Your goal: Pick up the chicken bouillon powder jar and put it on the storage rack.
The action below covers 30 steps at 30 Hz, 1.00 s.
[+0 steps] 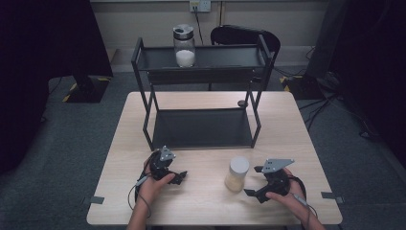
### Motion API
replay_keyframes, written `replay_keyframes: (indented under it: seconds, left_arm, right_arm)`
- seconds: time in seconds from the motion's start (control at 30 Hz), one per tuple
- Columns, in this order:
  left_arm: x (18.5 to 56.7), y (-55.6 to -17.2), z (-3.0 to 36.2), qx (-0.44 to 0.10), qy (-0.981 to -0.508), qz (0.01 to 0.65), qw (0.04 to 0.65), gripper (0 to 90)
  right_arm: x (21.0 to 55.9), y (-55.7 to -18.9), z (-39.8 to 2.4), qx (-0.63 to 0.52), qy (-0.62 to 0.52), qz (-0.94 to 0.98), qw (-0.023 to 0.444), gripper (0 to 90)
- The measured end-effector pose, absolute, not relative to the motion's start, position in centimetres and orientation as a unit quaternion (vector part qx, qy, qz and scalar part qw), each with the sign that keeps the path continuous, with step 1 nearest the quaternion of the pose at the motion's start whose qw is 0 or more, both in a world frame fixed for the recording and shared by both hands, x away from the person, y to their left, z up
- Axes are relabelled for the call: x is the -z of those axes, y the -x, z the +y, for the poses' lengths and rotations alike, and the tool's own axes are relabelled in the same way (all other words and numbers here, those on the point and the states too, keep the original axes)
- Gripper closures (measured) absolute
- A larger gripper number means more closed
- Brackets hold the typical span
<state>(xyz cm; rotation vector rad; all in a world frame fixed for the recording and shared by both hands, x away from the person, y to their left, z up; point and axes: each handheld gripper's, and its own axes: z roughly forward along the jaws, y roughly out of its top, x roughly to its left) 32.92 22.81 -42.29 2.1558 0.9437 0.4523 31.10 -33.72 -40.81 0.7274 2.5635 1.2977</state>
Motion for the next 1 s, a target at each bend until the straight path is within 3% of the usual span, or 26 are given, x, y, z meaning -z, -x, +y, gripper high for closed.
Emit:
replay_keyframes:
  seconds: [0.17,0.37,0.43,0.5,1.0]
  left_arm:
    - [42.3,-32.9,22.8,-0.176,-0.838,0.367,0.364,0.0]
    - [42.3,-32.9,22.8,-0.175,-0.837,0.368,0.365,0.0]
    - [42.3,-32.9,22.8,-0.175,-0.837,0.368,0.365,0.0]
    - [42.3,-32.9,22.8,-0.176,-0.838,0.367,0.364,0.0]
    - [42.3,-32.9,22.8,-0.176,-0.838,0.367,0.364,0.0]
  right_arm:
    - [40.6,-31.7,-32.8,-0.474,-0.237,0.845,0.074,1.7]
    - [40.7,-32.7,-31.0,-0.505,-0.217,0.833,0.062,16.8]
    - [40.5,-32.6,-30.4,-0.504,-0.213,0.833,0.078,30.7]
    - [40.4,-32.9,-30.1,-0.509,-0.210,0.831,0.085,33.4]
    - [39.1,-33.2,-28.9,-0.501,-0.234,0.825,0.112,35.3]
